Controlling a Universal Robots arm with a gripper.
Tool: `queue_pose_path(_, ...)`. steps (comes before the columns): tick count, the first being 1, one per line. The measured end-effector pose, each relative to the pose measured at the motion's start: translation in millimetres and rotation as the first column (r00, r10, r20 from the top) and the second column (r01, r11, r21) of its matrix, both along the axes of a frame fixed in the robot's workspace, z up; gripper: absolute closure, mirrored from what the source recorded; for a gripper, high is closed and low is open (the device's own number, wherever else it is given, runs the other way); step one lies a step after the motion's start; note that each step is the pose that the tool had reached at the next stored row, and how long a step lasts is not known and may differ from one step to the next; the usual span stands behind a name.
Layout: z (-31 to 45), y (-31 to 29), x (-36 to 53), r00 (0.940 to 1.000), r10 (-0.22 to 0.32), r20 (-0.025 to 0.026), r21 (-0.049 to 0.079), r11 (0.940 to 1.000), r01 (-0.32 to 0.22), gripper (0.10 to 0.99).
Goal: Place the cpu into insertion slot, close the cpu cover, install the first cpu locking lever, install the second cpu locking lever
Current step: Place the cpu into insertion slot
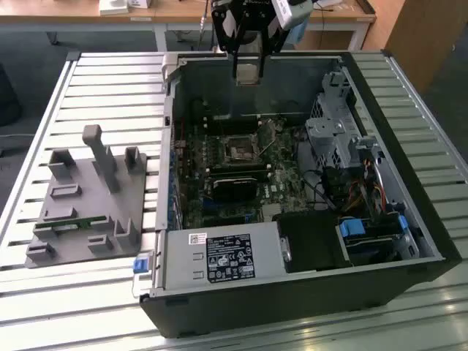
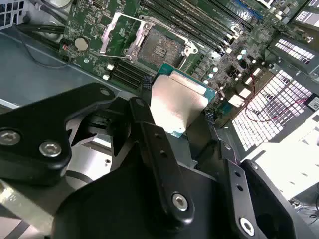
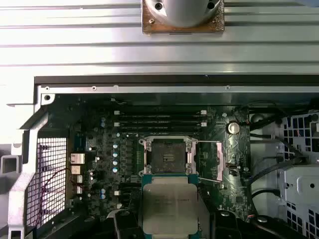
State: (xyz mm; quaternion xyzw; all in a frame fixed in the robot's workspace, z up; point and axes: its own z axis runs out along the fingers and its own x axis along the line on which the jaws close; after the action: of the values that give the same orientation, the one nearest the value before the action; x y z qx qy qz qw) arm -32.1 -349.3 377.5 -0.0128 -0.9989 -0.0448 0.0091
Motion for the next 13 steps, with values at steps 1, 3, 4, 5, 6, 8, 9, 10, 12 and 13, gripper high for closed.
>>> queue_pose_path(1, 0.0, 0.0, 0.0, 1.0, 0.0, 0.0, 0.0, 1.0, 0.0, 0.557)
queue_pose_path(3, 0.0, 0.0, 0.0, 1.0, 0.0, 0.0, 0.0, 1.0, 0.0, 0.557)
queue_pose_path(4, 0.0, 0.0, 0.0, 1.0, 0.0, 0.0, 0.0, 1.0, 0.0, 0.557)
queue_pose_path(5, 0.0, 0.0, 0.0, 1.0, -0.001, -0.0001, 0.0, 1.0, 0.001, 0.557)
queue_pose_path(6, 0.0, 0.0, 0.0, 1.0, -0.003, -0.0001, 0.0, 1.0, 0.003, 0.557)
queue_pose_path(8, 0.0, 0.0, 0.0, 1.0, -0.007, 0.0, 0.0, 1.0, 0.007, 0.557)
queue_pose_path(9, 0.0, 0.0, 0.0, 0.9999, -0.011, 0.0, 0.0, 0.9999, 0.011, 0.557)
queue_pose_path(10, 0.0, 0.0, 0.0, 0.9999, -0.016, -0.0001, 0.0, 0.9999, 0.016, 0.557)
queue_pose_path(12, 0.0, 0.0, 0.0, 0.9995, -0.032, -0.0001, 0.0, 0.9995, 0.032, 0.557)
queue_pose_path(13, 0.0, 0.0, 0.0, 0.9991, -0.043, -0.0001, 0.0, 0.9991, 0.043, 0.557)
